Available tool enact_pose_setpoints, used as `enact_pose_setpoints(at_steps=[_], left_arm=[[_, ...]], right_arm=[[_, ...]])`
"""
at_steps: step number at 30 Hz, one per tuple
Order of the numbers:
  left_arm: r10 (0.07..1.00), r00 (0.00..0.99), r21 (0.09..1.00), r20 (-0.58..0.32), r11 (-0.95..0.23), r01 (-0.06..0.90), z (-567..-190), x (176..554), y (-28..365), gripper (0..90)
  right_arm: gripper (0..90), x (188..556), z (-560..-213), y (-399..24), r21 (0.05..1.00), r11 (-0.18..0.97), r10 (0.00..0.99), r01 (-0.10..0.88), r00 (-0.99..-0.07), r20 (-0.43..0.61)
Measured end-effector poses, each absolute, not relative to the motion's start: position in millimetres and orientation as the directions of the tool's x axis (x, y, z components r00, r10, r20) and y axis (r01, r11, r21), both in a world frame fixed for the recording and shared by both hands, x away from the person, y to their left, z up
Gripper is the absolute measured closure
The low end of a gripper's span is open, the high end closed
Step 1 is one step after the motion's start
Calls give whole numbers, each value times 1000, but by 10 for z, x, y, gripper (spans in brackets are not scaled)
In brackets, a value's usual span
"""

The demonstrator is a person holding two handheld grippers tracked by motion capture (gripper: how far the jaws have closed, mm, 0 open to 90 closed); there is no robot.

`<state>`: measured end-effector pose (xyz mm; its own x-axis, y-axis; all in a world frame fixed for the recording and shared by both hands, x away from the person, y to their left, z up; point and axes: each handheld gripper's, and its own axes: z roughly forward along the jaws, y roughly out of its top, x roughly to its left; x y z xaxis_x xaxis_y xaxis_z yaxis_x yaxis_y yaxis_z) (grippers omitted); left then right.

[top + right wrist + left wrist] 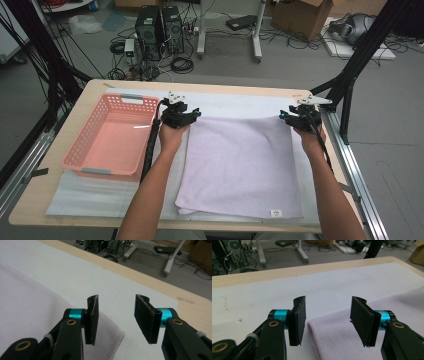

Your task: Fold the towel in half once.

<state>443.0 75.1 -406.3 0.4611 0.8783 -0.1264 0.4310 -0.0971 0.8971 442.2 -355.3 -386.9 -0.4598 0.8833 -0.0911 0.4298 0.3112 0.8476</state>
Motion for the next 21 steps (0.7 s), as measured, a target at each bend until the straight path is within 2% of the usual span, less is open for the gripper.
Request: enact_pose_setpoints(at_steps=[4,7,10,13,15,16,17,18,19,21], left_arm=[[869,467,863,-167,-100,496,-4170,4399,744,477],[865,466,798,-186,-144,585,-4287,4397,728,452],[871,451,809,-192,-120,576,-4401,4334,738,463],[867,452,771,-209,-139,621,-4493,4339,728,431],[870,450,774,-200,-142,617,-4494,4331,692,432],[869,462,777,-176,-166,607,-4493,4321,665,464],[867,481,778,-134,-208,592,-4487,4304,640,600],[861,493,778,-127,-222,588,-4474,4296,628,784],[871,476,777,-121,-216,591,-4457,4288,616,844],[902,420,817,-100,-166,552,-4393,4234,636,858]], right_arm=[[535,4386,-3800,-3640,865,259,899,429,-436,-52],[512,4372,-3810,-3681,838,244,899,489,-438,-7],[511,4364,-3944,-3687,773,287,890,565,-456,3],[512,4361,-4165,-3706,727,284,899,625,-438,25],[550,4380,-4323,-3686,695,275,901,664,-431,55],[587,4391,-4385,-3665,684,281,896,674,-439,65],[741,4381,-4403,-3645,693,269,902,669,-428,63],[847,4374,-4393,-3639,703,265,893,660,-443,79],[866,4369,-4372,-3602,714,285,903,640,-428,24],[868,4337,-4294,-3556,765,295,911,573,-409,-46]])
